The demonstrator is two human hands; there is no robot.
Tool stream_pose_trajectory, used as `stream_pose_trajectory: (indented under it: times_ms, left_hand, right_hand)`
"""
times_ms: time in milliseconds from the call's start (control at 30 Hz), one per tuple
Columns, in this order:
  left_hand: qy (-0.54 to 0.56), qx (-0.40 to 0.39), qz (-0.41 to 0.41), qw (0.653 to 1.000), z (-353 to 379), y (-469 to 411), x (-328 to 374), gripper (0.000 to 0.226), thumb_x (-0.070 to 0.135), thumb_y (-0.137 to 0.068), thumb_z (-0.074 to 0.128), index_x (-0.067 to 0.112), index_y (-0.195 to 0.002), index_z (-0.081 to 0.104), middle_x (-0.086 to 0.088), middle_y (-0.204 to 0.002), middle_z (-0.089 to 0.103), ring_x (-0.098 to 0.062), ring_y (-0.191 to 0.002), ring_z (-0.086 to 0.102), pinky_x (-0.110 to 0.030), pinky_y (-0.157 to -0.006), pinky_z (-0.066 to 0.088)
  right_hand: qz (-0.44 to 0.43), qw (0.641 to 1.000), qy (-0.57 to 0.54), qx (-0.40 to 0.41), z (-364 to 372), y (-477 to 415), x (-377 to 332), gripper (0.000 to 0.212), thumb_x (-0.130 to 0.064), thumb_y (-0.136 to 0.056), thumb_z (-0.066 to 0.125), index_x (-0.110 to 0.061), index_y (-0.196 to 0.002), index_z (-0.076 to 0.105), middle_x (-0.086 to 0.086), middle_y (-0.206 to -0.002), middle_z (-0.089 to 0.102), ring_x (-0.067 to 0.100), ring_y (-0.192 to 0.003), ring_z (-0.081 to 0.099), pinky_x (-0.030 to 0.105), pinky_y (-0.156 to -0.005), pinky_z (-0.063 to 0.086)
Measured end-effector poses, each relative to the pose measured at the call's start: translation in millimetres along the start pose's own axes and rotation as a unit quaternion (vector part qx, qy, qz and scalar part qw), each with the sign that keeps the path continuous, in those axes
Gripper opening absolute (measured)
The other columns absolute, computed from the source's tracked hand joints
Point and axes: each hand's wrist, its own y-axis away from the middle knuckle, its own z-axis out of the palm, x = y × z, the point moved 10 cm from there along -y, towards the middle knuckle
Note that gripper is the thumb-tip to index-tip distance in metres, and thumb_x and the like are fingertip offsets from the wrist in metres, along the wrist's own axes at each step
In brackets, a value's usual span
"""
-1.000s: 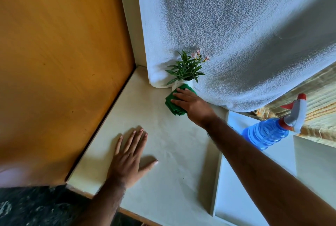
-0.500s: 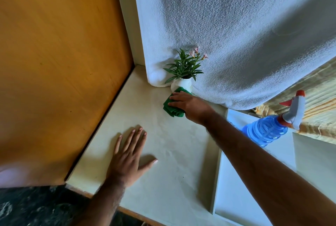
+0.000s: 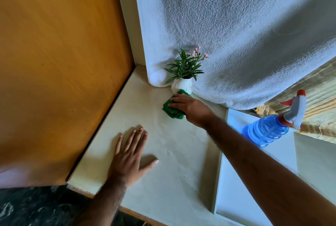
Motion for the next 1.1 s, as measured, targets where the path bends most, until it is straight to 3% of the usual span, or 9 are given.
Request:
stream_pose_trajectory:
  times_ms: [100,200,367,533,700,800,933,1100]
  left_hand:
    - [-0.004,0.001,0.0,1.0,-0.3,-0.9,-1.2,0.106,0.088,-0.086,0.03,0.018,-0.162,0.011,-0.007,-0.172,0.013,-0.026,-0.158,0.013,-0.062,-0.123,0.021]
    - [-0.004,0.004,0.002,1.0,0.7,-0.6,0.0,0.105,0.088,-0.086,0.031,0.017,-0.162,0.012,-0.007,-0.172,0.014,-0.026,-0.158,0.014,-0.062,-0.123,0.022]
    - [-0.01,0.006,0.003,1.0,1.6,-0.9,-0.8,0.106,0.088,-0.086,0.03,0.018,-0.162,0.01,-0.007,-0.172,0.012,-0.025,-0.158,0.012,-0.062,-0.124,0.02]
    - [-0.008,0.012,0.006,1.0,1.3,0.1,-2.1,0.105,0.087,-0.086,0.029,0.017,-0.162,0.013,-0.007,-0.171,0.015,-0.026,-0.157,0.016,-0.062,-0.123,0.021]
    - [0.002,-0.006,0.001,1.0,3.4,0.4,-2.3,0.104,0.088,-0.086,0.025,0.018,-0.162,0.01,-0.006,-0.171,0.013,-0.026,-0.157,0.016,-0.062,-0.123,0.021]
    - [0.008,-0.016,-0.001,1.0,3.8,0.6,-3.3,0.104,0.087,-0.086,0.024,0.018,-0.162,0.01,-0.006,-0.171,0.013,-0.025,-0.157,0.015,-0.063,-0.124,0.02]
    - [0.007,-0.024,-0.007,1.0,3.1,1.9,-2.6,0.102,0.086,-0.087,0.02,0.019,-0.162,0.009,-0.005,-0.172,0.01,-0.024,-0.158,0.012,-0.061,-0.125,0.016]
    - [0.024,-0.025,-0.009,0.999,2.1,2.1,-0.2,0.101,0.085,-0.086,0.022,0.017,-0.161,0.02,-0.006,-0.17,0.02,-0.025,-0.156,0.021,-0.06,-0.124,0.02]
  right_hand:
    - [0.006,0.999,0.03,0.045,-15.2,-8.0,4.2,0.065,0.022,-0.066,0.054,-0.004,-0.124,0.07,0.018,-0.135,0.062,0.039,-0.133,0.049,0.043,-0.118,0.027]
    - [0.009,0.999,0.028,0.023,-7.4,-5.1,10.6,0.067,0.029,-0.062,0.061,-0.002,-0.121,0.071,0.02,-0.134,0.062,0.042,-0.133,0.05,0.051,-0.114,0.032]
    - [0.069,0.997,-0.028,-0.034,18.4,16.7,17.1,0.066,0.026,-0.07,0.05,-0.002,-0.126,0.068,0.019,-0.135,0.061,0.04,-0.133,0.05,0.047,-0.113,0.037]
    - [0.121,0.992,-0.029,0.028,-3.6,28.6,10.5,0.067,0.026,-0.071,0.053,-0.003,-0.131,0.064,0.017,-0.137,0.059,0.037,-0.134,0.049,0.043,-0.114,0.036]
    - [0.175,0.979,-0.013,0.103,-47.6,75.2,-26.4,0.075,0.008,-0.068,0.03,0.001,-0.137,0.057,0.019,-0.142,0.054,0.038,-0.137,0.043,0.049,-0.117,0.029]
    - [0.235,0.963,0.002,0.13,-56.2,136.0,-40.4,0.076,0.008,-0.068,0.03,0.001,-0.14,0.054,0.021,-0.145,0.051,0.038,-0.139,0.039,0.05,-0.118,0.028]
    - [0.363,0.92,0.012,0.146,-48.9,234.5,-42.5,0.093,0.032,-0.054,0.048,-0.002,-0.141,0.054,0.017,-0.146,0.05,0.037,-0.141,0.037,0.052,-0.116,0.031]
    - [0.452,0.88,0.076,0.123,-34.2,314.1,-37.9,0.094,0.034,-0.049,0.053,0.003,-0.137,0.055,0.021,-0.142,0.053,0.042,-0.138,0.042,0.061,-0.108,0.039]
